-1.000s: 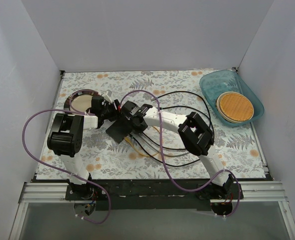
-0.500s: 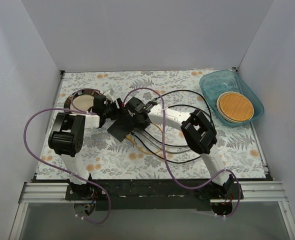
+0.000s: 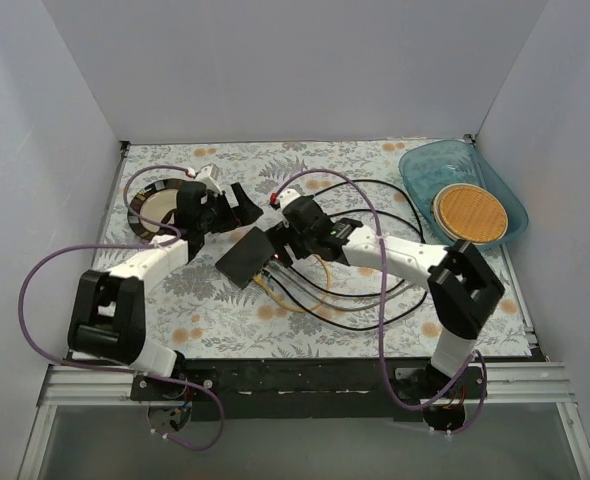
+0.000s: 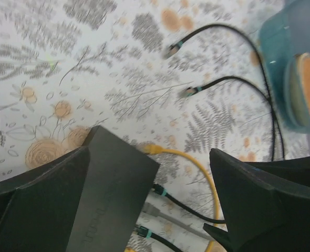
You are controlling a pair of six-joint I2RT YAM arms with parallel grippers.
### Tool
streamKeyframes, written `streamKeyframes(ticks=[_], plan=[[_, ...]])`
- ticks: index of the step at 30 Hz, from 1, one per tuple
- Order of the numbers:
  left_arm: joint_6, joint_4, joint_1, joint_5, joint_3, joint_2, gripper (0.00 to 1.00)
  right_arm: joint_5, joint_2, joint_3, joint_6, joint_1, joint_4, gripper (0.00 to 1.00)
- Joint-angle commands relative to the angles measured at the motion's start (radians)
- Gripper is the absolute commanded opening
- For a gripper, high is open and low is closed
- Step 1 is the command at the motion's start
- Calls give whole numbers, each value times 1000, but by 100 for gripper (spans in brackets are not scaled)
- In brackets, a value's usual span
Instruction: Insert the plug into the switch port
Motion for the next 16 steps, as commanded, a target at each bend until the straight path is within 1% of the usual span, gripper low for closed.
streamKeyframes(ticks=[1,3,4,7,8,9,10,11,13,15,16], plan=[[20,45,2,-23,-34,-183,98,52,-194,-113,7,-3,121,96],[27,57,1,-25,-49,-222,98,66,-293,-156,5,-3,165,98],[30,65,1,-29,-55,-263,98,72,-326,-195,-2,-3,176,99],[30,108,2,-37,-92,-317,98,106,-450,-259,-12,-3,216,99],[33,137,2,10,-124,-350,98,118,-505,-295,-19,-2,221,99],[35,149,2,8,-126,-358,98,132,-533,-314,-21,-3,230,98],[40,137,1,-5,-125,-363,98,179,-557,-331,-22,-5,232,98],[49,143,2,4,-125,-363,98,209,-611,-367,-22,-6,236,99],[78,153,4,32,-134,-358,98,261,-656,-403,-27,-15,236,98],[99,198,4,67,-167,-363,98,308,-714,-446,-27,-41,223,98],[104,231,4,52,-177,-364,98,330,-732,-461,-24,-73,213,99]])
